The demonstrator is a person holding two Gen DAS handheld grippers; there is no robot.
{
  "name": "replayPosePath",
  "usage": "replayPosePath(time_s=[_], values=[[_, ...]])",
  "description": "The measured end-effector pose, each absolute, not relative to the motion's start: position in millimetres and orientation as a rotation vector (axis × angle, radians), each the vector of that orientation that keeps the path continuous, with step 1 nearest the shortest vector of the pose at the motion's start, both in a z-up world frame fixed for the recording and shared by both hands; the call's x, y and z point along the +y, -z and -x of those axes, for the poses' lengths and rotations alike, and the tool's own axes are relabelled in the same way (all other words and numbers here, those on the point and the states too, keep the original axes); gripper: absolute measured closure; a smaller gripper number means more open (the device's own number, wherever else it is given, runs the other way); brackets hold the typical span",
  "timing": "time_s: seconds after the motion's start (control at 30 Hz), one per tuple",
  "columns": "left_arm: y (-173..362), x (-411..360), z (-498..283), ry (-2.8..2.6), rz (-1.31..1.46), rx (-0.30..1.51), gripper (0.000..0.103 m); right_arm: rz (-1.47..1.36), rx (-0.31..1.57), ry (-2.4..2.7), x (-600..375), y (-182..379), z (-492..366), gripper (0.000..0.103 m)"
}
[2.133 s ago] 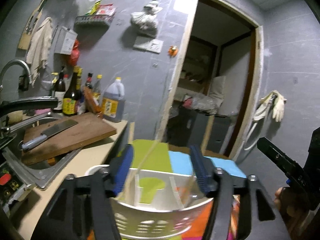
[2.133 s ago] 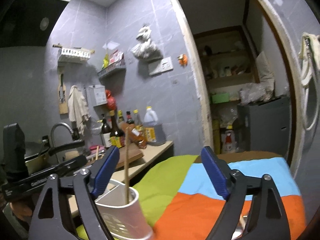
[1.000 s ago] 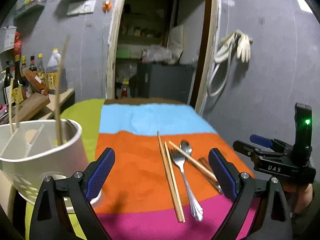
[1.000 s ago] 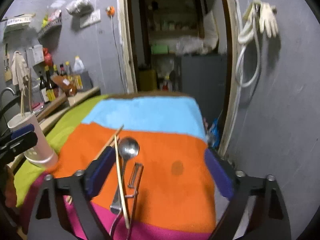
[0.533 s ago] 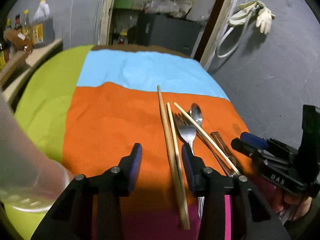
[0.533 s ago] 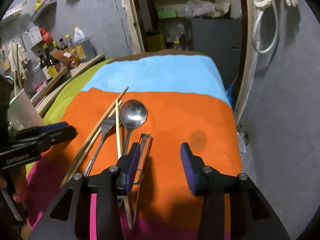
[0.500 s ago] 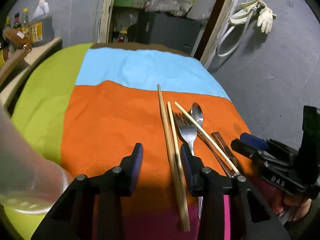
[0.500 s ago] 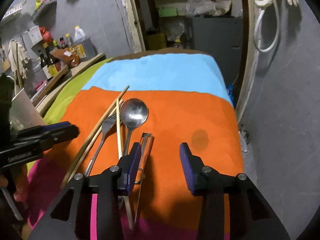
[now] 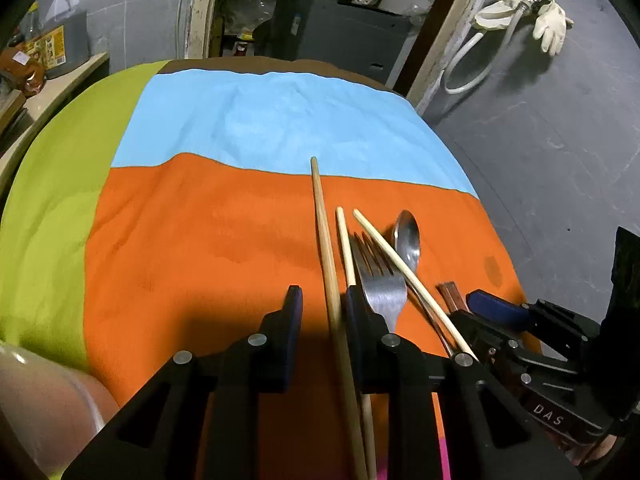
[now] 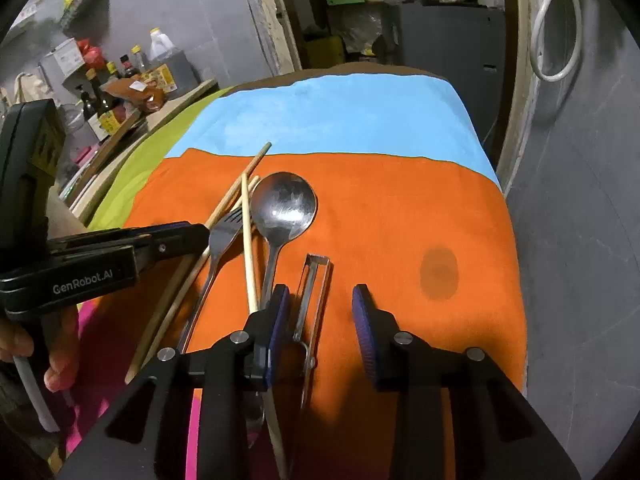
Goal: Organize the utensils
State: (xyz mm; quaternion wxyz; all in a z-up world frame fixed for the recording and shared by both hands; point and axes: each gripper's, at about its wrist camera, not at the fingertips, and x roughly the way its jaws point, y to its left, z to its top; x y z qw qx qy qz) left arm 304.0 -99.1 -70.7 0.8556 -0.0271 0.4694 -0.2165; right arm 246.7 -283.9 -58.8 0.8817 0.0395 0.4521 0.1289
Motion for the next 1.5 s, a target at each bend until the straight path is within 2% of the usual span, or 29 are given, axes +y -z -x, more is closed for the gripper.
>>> replayPosePath(time_s=[0.33, 0.4, 0.47, 0.57, 0.93, 1.5], values=[[69.1, -98.7, -313.3, 0.440, 0.068, 1.051, 0.097, -0.036, 1.026, -0.268, -275.0, 56.9, -259.9, 0.075], [69.5, -98.4, -310.6, 0.439, 0.068, 1.053, 0.097, -0.039, 1.044, -0.274, -276.9, 56.4, -258.3, 0.079], [69.6, -97.1, -307.4, 0.437, 0.075, 1.057, 0.098, -0.042, 1.050, -0.272, -278.5, 55.8, -256.6, 0.089], [69.2, -93.9, -301.5, 0.438, 0.092, 1.067, 0.099, -0.120, 1.058, -0.275, -286.8, 56.2, -255.7, 0.091], [62.4, -84.8, -260.5, 0.484, 0.119, 1.023, 0.099, -0.137, 0.901, -0.263, -289.2, 45.0, -227.8, 0.093], [-13.1, -65.5, -180.6, 0.570, 0.136, 0.432, 0.099, 0.039, 0.349, -0.192, -254.0, -21.7, -166.1, 0.093]])
